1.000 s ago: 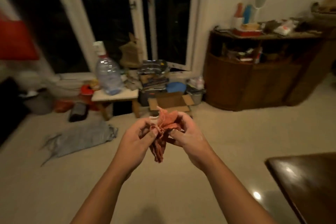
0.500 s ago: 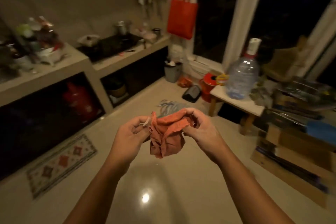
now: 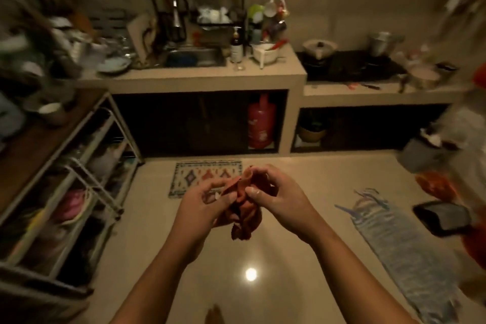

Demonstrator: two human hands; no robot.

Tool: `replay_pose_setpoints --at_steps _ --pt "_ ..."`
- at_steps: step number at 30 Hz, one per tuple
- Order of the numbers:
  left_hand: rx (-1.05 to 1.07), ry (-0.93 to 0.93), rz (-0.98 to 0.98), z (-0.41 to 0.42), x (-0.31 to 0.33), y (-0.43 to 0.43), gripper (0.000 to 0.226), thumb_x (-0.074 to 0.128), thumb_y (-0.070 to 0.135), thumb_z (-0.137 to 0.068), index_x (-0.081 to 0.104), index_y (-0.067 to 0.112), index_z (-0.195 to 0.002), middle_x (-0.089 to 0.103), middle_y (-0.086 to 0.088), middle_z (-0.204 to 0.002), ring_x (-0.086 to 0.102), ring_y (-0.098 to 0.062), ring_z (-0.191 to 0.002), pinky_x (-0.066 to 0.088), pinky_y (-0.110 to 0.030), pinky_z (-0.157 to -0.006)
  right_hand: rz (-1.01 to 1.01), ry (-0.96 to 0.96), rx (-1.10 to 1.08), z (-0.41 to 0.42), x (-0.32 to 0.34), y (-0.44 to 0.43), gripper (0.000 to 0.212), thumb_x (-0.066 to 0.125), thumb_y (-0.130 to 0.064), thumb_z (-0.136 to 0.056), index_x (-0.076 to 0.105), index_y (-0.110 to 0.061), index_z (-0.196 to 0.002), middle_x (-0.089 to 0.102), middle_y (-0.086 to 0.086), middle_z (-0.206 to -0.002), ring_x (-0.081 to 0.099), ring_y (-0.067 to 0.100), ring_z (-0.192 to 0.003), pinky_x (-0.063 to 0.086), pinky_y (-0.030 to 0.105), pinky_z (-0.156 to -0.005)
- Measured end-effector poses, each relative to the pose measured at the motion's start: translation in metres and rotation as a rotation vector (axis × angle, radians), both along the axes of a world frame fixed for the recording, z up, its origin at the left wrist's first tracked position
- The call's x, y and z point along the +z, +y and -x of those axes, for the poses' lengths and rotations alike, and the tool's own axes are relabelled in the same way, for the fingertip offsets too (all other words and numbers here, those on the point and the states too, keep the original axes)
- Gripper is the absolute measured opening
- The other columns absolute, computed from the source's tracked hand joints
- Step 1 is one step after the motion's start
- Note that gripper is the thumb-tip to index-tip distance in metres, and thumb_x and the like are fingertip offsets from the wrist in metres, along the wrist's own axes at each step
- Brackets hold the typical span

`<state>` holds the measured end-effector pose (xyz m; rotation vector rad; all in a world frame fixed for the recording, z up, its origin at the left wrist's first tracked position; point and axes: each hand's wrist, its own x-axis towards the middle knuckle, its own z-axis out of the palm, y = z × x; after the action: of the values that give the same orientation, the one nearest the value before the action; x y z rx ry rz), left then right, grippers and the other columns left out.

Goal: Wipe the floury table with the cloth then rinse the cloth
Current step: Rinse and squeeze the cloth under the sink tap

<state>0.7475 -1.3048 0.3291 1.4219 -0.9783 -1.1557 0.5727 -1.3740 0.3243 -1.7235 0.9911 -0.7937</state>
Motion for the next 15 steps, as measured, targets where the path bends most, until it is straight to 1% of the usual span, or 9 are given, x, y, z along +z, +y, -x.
replay_pose_setpoints --at_steps 2,5,6,8,10,11,13,15 --pt "0.082 0.007 0.010 -0.036 -0.006 -0.024 0.018 0.065 0.016 -0.092 0.070 0.022 -0.109 0.075 -0.006 -0.102 0.073 -0.025 -0.091 0.061 -0.042 -0.076 0.010 -0.002 0.037 -0.038 -0.002 -0.033 0.027 0.068 -0.022 -0.094 0.063 -0.036 -0.117 0.065 -0.022 -0.112 0.062 -0.001 -0.110 0.058 0.029 -0.092" --pt "0.137 0.001 0.046 -0.080 -0.004 -0.066 0.016 0.061 0.019 -0.095 0.071 0.025 -0.106 0.075 -0.005 -0.100 0.073 -0.023 -0.089 0.060 -0.037 -0.073 0.059 0.019 0.062 -0.084 0.007 -0.080 0.029 0.070 -0.018 -0.093 0.063 -0.037 -0.114 0.063 -0.029 -0.109 0.060 -0.010 -0.106 0.054 0.013 -0.083" --pt "0.150 -0.001 0.060 -0.093 -0.001 -0.081 0.016 0.060 0.019 -0.096 0.071 0.025 -0.106 0.075 -0.004 -0.098 0.073 -0.023 -0.088 0.060 -0.037 -0.073 0.058 0.013 0.076 -0.098 0.010 -0.096 0.029 0.070 -0.017 -0.093 0.063 -0.037 -0.113 0.063 -0.030 -0.109 0.061 -0.010 -0.105 0.053 0.012 -0.081" --pt "0.169 -0.016 0.096 -0.119 0.008 -0.117 0.017 0.059 0.018 -0.096 0.070 0.024 -0.106 0.076 -0.002 -0.097 0.074 -0.021 -0.087 0.060 -0.038 -0.072 0.043 -0.038 0.098 -0.122 0.019 -0.133 0.030 0.069 -0.016 -0.093 0.063 -0.036 -0.114 0.064 -0.024 -0.111 0.063 -0.002 -0.108 0.058 0.022 -0.082" --pt "0.183 -0.057 0.144 -0.146 0.016 -0.158 0.016 0.059 0.017 -0.096 0.069 0.025 -0.106 0.075 0.002 -0.100 0.073 -0.018 -0.090 0.060 -0.038 -0.074 0.028 -0.108 0.102 -0.143 0.026 -0.173 0.030 0.068 -0.014 -0.094 0.061 -0.033 -0.116 0.063 -0.019 -0.114 0.063 0.007 -0.112 0.060 0.034 -0.086" --pt "0.190 -0.095 0.163 -0.159 0.019 -0.177 0.016 0.059 0.017 -0.096 0.069 0.026 -0.105 0.075 0.004 -0.101 0.072 -0.016 -0.091 0.059 -0.037 -0.074 0.025 -0.128 0.103 -0.152 0.028 -0.193 0.033 0.068 -0.014 -0.094 0.060 -0.034 -0.119 0.062 -0.018 -0.115 0.063 0.010 -0.114 0.060 0.038 -0.087" --pt "0.204 -0.172 0.179 -0.182 0.025 -0.213 0.017 0.060 0.015 -0.095 0.070 0.028 -0.103 0.074 0.007 -0.099 0.070 -0.010 -0.092 0.059 -0.031 -0.073 0.036 -0.116 0.090 -0.168 0.028 -0.230 0.043 0.070 -0.018 -0.093 0.054 -0.042 -0.124 0.061 -0.018 -0.121 0.063 0.009 -0.115 0.060 0.038 -0.088" --pt "0.227 -0.210 0.177 -0.203 0.028 -0.251 0.018 0.061 0.014 -0.094 0.070 0.027 -0.101 0.073 0.010 -0.095 0.069 -0.005 -0.089 0.056 -0.023 -0.066 0.016 -0.093 0.060 -0.182 0.025 -0.271 0.051 0.073 -0.022 -0.091 0.051 -0.049 -0.127 0.061 -0.016 -0.124 0.063 0.007 -0.115 0.059 0.035 -0.089"
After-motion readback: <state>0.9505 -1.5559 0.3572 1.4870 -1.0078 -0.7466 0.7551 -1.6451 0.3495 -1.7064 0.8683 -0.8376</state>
